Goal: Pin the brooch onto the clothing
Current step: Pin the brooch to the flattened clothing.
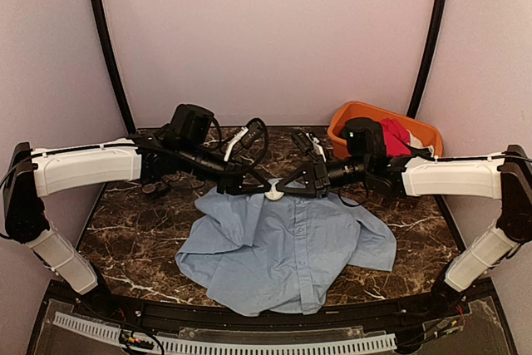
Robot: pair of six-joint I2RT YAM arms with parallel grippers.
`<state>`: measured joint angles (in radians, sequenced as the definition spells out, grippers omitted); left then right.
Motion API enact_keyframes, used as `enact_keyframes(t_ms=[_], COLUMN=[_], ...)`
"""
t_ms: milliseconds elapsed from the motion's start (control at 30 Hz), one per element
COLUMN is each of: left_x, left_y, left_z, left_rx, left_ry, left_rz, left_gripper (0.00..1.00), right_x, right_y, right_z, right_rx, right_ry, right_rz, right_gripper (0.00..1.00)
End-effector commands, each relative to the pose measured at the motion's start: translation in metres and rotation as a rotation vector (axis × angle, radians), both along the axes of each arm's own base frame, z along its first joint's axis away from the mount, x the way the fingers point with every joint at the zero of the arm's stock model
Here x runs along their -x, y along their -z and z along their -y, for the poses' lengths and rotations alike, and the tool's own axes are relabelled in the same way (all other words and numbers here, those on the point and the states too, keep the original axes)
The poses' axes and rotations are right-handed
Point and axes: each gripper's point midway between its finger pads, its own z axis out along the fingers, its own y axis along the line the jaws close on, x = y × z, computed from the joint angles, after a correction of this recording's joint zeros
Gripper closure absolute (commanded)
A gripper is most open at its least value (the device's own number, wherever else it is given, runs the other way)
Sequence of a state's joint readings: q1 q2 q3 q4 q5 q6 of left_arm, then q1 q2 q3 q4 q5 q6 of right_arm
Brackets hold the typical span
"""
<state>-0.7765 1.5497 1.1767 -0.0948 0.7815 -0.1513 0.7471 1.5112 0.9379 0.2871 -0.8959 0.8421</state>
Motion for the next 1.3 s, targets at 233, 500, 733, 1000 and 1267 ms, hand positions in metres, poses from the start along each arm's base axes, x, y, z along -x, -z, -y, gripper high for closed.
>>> enact_keyframes(t_ms=[233, 500, 733, 1000, 1267], left_x=[0.019, 0.03, 0.032, 0.03, 0.031], left_y=[-0.006, -0.015, -0.014, -0.008, 0.0], left_z=[0.008, 0.009, 0.008, 0.009, 0.012], left_rx=[-0.011, 0.024, 0.023, -0.007, -0.052], left_ry=[0.051, 0.103, 0.114, 0.1, 0.095], left_rz=[0.028, 0.04, 0.039, 0.049, 0.066], left_gripper=[0.84, 0.78, 0.78, 0.79, 0.78], right_x=[-0.021, -0.021, -0.021, -0.023, -0.024], right_y=[-0.026, -0.022, -0.022, -0.019, -0.02], right_z=[-0.004, -0.005, -0.005, -0.004, -0.005], right_rx=[-0.032, -0.022, -0.021, -0.003, 0.001], right_ry=[0.083, 0.08, 0.08, 0.089, 0.091], right_rz=[0.082, 0.077, 0.079, 0.079, 0.084], right_gripper=[1.0, 1.0, 1.0, 1.0, 1.0])
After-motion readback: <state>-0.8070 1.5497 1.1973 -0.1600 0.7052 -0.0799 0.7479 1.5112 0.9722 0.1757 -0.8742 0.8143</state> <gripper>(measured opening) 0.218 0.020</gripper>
